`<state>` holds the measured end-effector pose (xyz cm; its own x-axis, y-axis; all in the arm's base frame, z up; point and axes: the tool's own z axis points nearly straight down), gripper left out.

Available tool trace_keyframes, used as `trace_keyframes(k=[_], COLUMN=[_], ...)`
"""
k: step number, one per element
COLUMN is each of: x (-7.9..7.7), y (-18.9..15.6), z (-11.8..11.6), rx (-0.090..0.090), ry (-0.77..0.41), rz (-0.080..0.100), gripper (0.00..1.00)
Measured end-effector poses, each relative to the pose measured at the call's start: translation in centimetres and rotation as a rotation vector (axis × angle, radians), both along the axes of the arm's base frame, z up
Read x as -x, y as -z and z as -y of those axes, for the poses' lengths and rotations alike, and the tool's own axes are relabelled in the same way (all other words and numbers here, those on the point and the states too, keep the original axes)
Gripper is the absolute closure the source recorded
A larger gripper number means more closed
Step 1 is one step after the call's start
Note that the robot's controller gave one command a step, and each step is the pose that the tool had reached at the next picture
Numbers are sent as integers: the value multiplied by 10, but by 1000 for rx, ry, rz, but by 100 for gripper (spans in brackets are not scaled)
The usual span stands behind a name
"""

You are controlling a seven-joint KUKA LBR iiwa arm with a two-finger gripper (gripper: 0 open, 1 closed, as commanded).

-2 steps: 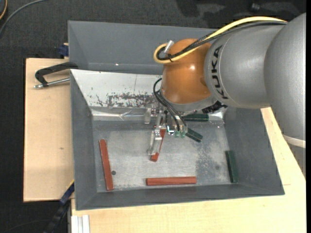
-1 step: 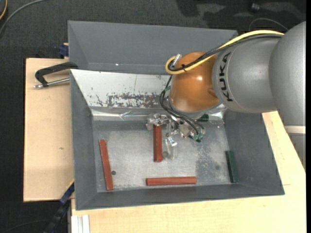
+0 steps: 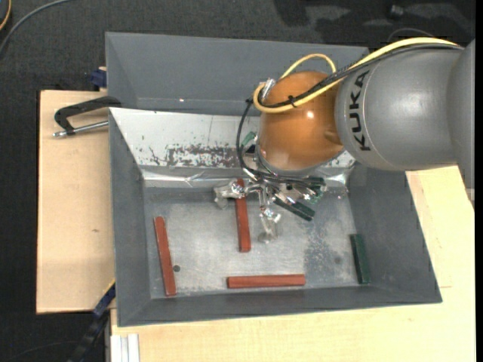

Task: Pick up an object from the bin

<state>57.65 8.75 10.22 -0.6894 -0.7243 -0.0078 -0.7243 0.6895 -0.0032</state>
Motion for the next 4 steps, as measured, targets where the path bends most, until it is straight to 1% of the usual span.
trace_keyframes(k=[1, 2, 3, 4], x=[-16, -23, -23, -24], y=[-17, 33, 31, 31], z=[20, 6, 4, 4], rx=[3, 2, 1, 1], ry=[-104, -347, -343, -343], rz=[1, -7, -4, -4], gripper=[0, 0, 0, 100])
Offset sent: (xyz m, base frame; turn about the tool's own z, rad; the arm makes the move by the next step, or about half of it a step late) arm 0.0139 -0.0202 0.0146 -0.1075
